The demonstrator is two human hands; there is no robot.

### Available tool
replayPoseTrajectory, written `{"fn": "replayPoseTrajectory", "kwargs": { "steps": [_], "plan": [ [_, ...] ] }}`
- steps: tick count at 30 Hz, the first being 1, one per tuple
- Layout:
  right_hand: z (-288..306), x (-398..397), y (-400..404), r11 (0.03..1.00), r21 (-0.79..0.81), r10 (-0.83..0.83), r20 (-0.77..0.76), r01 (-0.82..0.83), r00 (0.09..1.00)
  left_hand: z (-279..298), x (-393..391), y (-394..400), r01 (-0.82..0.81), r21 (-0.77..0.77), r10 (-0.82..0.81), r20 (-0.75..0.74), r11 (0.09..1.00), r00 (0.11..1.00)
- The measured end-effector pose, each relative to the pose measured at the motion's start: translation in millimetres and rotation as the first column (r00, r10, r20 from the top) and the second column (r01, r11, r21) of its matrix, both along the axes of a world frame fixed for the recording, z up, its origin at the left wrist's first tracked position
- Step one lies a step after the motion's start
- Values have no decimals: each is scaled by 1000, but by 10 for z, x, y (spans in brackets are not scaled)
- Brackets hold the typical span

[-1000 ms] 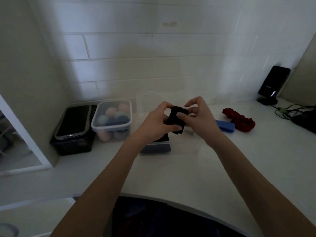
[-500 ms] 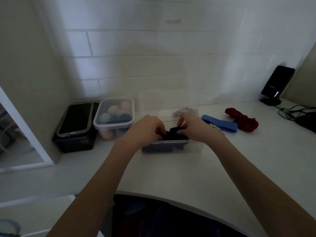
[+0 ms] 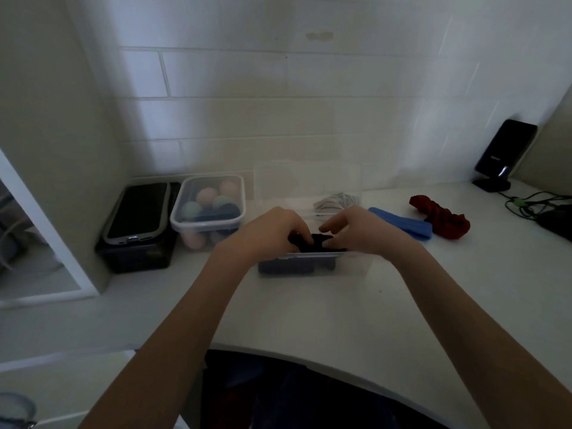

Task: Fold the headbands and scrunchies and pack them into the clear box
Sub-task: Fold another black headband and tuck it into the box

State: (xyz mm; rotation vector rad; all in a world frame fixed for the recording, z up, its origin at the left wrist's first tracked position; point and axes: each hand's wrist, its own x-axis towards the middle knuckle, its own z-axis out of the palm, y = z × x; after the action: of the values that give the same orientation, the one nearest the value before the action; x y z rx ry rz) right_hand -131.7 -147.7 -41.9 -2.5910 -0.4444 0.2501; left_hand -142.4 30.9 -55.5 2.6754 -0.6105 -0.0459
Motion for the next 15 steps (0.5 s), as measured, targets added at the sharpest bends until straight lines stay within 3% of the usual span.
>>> {"fn": "replayPoseTrajectory", "kwargs": {
  "steps": [3,8,10,15],
  "plan": [
    [7,2,0,998,56,-37,-54,40,998,0,19,-17,56,11,-56,-47,998,997],
    [69,-1,-56,953,290,-1,-293,90,956,2,49,-4,90,22,-88,-75,996,993],
    [106,-4,-97,970,242,57,-311,21,949,-20,67,20,121,3,-120,-99,993,988],
    [151,-38,-79,998,32,63,-162,-58,985,-35,96,20,199,40,-189,-171,979,967]
  ]
}}
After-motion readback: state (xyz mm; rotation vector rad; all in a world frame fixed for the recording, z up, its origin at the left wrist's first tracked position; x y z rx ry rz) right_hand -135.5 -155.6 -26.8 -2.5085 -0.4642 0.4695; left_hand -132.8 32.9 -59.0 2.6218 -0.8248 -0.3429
